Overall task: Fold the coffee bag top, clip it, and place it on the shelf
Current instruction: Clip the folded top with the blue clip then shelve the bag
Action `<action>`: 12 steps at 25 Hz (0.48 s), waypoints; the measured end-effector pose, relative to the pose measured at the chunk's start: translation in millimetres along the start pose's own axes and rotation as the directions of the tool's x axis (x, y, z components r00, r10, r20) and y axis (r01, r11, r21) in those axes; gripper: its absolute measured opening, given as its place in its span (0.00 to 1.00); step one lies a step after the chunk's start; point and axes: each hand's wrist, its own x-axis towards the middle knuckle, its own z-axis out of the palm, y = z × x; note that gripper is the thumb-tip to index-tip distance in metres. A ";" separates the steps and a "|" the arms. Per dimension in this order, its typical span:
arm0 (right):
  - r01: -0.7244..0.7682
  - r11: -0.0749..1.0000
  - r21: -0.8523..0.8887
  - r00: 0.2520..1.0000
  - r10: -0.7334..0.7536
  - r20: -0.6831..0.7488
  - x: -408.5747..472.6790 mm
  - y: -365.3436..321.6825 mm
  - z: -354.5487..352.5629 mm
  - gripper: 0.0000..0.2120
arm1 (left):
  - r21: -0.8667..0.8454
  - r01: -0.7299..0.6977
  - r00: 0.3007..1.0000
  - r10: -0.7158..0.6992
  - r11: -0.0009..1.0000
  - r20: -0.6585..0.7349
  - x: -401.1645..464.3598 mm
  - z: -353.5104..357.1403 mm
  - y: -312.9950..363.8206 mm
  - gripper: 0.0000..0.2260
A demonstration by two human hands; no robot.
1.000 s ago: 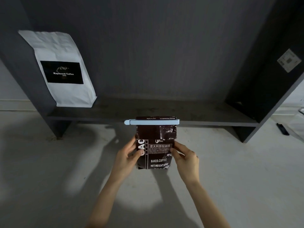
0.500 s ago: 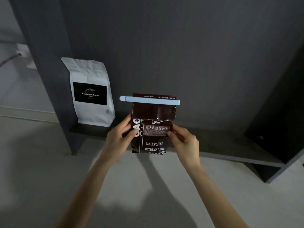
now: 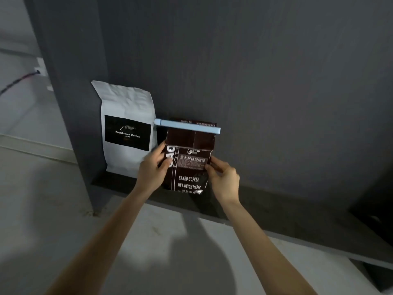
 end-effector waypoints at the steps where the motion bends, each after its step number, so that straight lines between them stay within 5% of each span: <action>1: -0.008 1.000 -0.009 1.000 0.008 -0.004 -0.4 5.0 3.3 0.14 | 0.047 -0.002 1.000 0.002 0.999 -0.002 -0.6 4.5 -6.7 0.20; 12: -0.001 0.999 -0.043 1.000 0.000 -0.010 8.5 21.1 11.2 0.15 | 0.045 0.000 0.991 0.006 0.999 -0.137 7.4 23.5 -19.3 0.17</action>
